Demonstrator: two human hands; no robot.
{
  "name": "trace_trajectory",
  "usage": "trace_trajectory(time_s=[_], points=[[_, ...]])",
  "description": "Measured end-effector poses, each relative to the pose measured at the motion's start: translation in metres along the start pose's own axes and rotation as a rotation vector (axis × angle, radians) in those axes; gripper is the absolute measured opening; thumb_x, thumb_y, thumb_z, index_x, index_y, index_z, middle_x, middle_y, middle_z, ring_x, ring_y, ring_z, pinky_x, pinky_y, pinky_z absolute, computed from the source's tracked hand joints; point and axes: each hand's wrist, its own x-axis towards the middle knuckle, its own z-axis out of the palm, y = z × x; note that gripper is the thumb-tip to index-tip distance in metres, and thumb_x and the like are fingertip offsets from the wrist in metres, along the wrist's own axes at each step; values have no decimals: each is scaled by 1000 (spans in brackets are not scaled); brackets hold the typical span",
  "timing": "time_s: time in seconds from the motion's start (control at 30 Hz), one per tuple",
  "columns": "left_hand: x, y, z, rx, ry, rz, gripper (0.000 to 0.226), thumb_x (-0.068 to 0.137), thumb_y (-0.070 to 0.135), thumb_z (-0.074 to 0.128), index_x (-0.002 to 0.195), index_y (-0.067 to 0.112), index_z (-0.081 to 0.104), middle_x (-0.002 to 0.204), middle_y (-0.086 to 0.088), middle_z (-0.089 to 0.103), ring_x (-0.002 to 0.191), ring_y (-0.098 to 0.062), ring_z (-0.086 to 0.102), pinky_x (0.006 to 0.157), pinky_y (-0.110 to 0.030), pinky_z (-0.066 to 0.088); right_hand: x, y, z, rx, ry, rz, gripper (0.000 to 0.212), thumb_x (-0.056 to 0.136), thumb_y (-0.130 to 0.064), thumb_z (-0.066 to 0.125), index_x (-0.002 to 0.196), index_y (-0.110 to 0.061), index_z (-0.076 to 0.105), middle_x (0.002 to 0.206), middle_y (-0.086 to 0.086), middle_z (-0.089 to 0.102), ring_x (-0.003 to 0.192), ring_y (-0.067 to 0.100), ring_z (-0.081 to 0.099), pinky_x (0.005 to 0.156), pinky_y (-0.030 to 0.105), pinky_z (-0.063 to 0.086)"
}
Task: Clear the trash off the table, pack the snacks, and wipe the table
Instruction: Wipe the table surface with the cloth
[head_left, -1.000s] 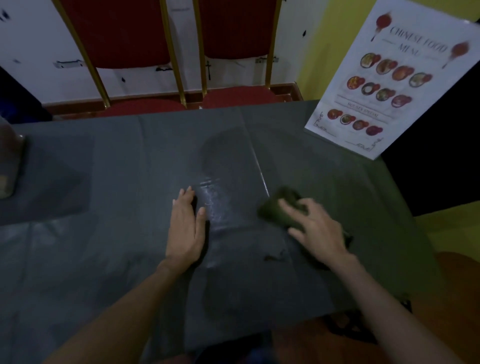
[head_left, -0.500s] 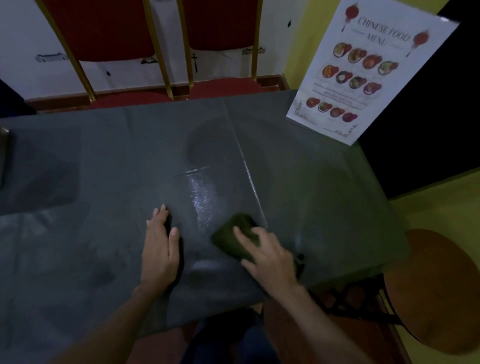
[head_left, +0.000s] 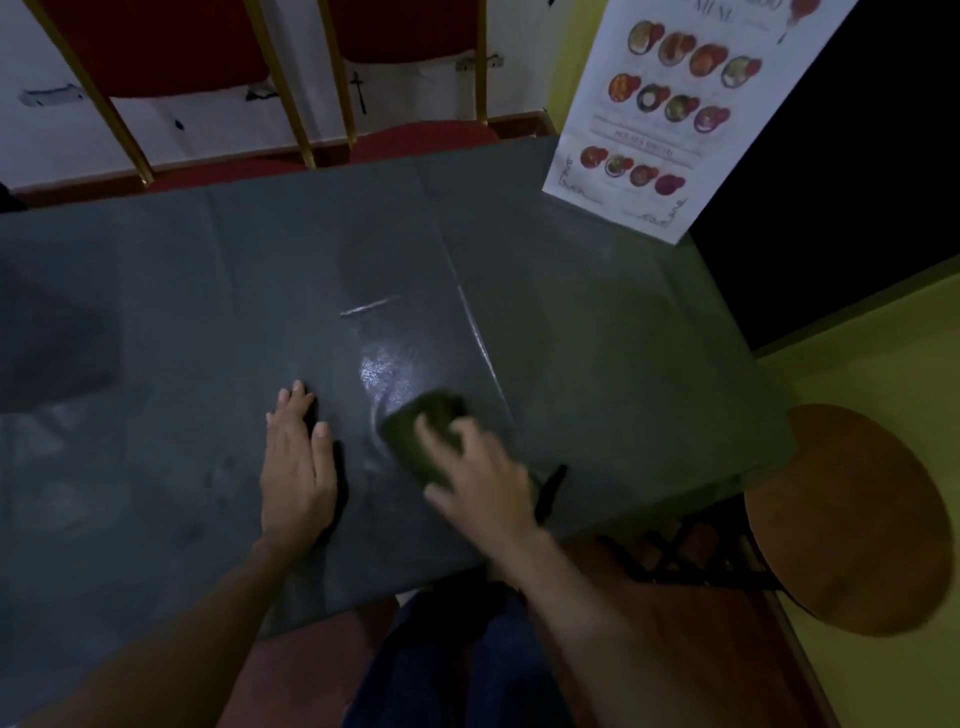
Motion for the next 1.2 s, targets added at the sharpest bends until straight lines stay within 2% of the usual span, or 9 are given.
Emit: trace_trajectory(time_s=[0.1, 0.2, 0.33, 0.47, 0.57, 0.77, 0.97, 1.07, 1.2], points=[[-1, -2, -2, 0, -8, 9, 49, 99, 31, 24, 140, 7, 35, 154, -9, 31, 146, -15, 16, 121, -33, 7, -59, 5, 9, -43, -93, -275, 71, 68, -52, 60, 137, -42, 47, 113, -5, 57, 84, 15, 56, 50, 22, 47], [-5, 1, -2, 91, -51, 31, 52, 98, 31, 25, 140, 3, 33, 156, -12, 26, 147, -20, 13, 121, -34, 5, -92, 68, -7, -121, -48, -231, 75, 70, -53, 62, 141, -47, 38, 118, -8, 50, 88, 13, 55, 57, 22, 50], [-25, 6, 1, 243, -66, 36, 58, 98, 36, 20, 141, 0, 33, 156, -14, 23, 147, -26, 14, 120, -39, 5, -104, 159, -48, -185, 100, 387, 77, 77, -34, 75, 144, -41, 36, 124, 9, 52, 101, 27, 60, 64, 34, 54], [-45, 7, 6, 289, -64, -3, 58, 98, 37, 19, 144, 2, 29, 158, -13, 20, 148, -23, 10, 121, -41, 7, -47, 184, -71, -63, 257, 914, 64, 90, -35, 62, 148, -24, 35, 128, 18, 42, 109, 38, 53, 80, 46, 50], [-44, 7, 6, 291, -72, 1, 58, 98, 36, 20, 144, 2, 29, 158, -13, 21, 148, -23, 10, 120, -41, 8, -6, 154, -64, -20, 207, 778, 65, 90, -37, 59, 148, -26, 32, 130, 15, 41, 109, 37, 54, 84, 43, 49], [-44, 2, 5, 355, -111, 33, 61, 98, 38, 18, 143, -1, 30, 157, -15, 20, 148, -23, 9, 120, -42, 8, -50, 112, -45, -50, -164, 59, 73, 84, -40, 62, 146, -49, 23, 134, -1, 42, 109, 25, 52, 79, 39, 54], [-40, -2, -3, 332, -173, 52, 67, 96, 43, 17, 143, -2, 30, 158, -14, 17, 148, -24, 6, 120, -42, 6, -73, 155, -59, -118, -5, 479, 72, 82, -36, 72, 141, -52, 34, 123, 5, 45, 100, 27, 56, 68, 38, 55], [-39, 11, -2, 244, -170, -38, 70, 94, 47, 17, 141, -3, 32, 157, -18, 16, 147, -28, 4, 120, -46, 4, -51, 135, -59, 89, 75, 658, 61, 88, -35, 64, 142, -45, 38, 122, 8, 45, 100, 28, 56, 79, 37, 51], [-33, 55, 4, 164, -159, 12, 47, 97, 31, 35, 127, -4, 42, 148, -27, 28, 142, -40, 14, 118, -49, 9, -25, 117, -84, 899, 423, 901, 42, 92, -31, 54, 134, -35, 54, 123, 1, 61, 108, 20, 58, 96, 34, 48]])
